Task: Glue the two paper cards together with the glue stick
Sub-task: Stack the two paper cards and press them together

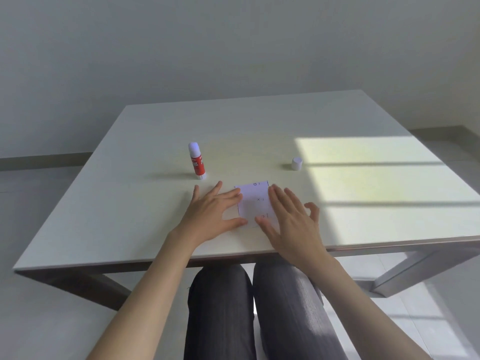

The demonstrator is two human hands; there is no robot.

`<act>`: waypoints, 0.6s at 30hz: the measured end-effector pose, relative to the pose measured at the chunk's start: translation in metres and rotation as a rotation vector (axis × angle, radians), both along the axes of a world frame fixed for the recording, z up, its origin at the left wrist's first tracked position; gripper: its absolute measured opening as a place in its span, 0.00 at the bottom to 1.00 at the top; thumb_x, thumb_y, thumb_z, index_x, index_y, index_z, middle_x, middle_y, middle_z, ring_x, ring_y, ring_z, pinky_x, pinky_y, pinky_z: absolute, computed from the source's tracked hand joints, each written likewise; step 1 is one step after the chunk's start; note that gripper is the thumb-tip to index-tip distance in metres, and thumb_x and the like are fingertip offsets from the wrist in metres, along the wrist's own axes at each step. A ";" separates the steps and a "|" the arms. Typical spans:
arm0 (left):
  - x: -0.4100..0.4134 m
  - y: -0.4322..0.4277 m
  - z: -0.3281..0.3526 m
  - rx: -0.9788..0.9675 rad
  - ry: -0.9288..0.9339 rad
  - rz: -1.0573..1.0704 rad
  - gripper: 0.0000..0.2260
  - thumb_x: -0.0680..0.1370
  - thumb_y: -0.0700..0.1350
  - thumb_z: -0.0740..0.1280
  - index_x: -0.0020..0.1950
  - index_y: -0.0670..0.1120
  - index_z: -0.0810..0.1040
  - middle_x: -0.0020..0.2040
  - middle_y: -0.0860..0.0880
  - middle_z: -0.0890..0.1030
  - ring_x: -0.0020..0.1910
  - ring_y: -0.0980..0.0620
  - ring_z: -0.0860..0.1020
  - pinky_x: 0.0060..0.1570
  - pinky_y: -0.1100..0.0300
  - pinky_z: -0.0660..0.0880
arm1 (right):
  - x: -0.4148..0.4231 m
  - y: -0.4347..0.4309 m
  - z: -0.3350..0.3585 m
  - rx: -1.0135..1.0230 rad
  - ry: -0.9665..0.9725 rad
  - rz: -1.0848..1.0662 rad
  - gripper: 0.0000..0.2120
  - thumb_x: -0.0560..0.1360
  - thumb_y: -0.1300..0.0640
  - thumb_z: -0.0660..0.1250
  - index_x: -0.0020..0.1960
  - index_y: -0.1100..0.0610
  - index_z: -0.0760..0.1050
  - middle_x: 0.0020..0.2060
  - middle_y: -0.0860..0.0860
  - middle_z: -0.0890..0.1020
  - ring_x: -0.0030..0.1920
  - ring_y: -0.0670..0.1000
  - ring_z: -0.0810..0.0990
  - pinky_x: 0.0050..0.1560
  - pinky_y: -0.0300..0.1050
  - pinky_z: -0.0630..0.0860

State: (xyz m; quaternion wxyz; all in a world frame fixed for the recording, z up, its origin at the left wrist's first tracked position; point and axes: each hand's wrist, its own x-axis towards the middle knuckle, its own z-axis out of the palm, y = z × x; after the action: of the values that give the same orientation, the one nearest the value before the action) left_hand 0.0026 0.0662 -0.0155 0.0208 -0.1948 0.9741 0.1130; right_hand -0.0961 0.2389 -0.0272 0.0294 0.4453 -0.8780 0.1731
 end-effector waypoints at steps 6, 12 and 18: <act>-0.003 -0.003 0.003 0.001 -0.052 -0.004 0.30 0.74 0.65 0.60 0.74 0.57 0.60 0.77 0.62 0.56 0.78 0.52 0.46 0.70 0.32 0.42 | -0.003 -0.003 -0.004 0.235 0.028 0.303 0.35 0.74 0.35 0.33 0.77 0.47 0.45 0.78 0.41 0.50 0.77 0.50 0.37 0.68 0.63 0.26; -0.004 -0.002 0.006 -0.036 -0.089 -0.008 0.31 0.74 0.65 0.59 0.74 0.57 0.59 0.77 0.62 0.55 0.78 0.51 0.46 0.68 0.28 0.44 | -0.046 -0.041 0.004 0.384 -0.023 0.115 0.31 0.79 0.38 0.39 0.77 0.50 0.41 0.78 0.43 0.45 0.77 0.53 0.36 0.69 0.66 0.28; -0.002 0.000 0.002 0.017 -0.042 0.020 0.32 0.74 0.65 0.60 0.75 0.57 0.57 0.77 0.63 0.56 0.78 0.52 0.45 0.68 0.28 0.44 | 0.004 0.000 -0.016 0.264 0.063 0.346 0.38 0.69 0.30 0.26 0.76 0.43 0.39 0.77 0.39 0.46 0.75 0.50 0.31 0.64 0.60 0.19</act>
State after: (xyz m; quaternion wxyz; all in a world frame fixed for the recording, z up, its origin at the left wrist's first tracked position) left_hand 0.0004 0.0665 -0.0139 0.0419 -0.2067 0.9704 0.1175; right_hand -0.0925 0.2389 -0.0434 -0.0319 0.5944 -0.8023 0.0450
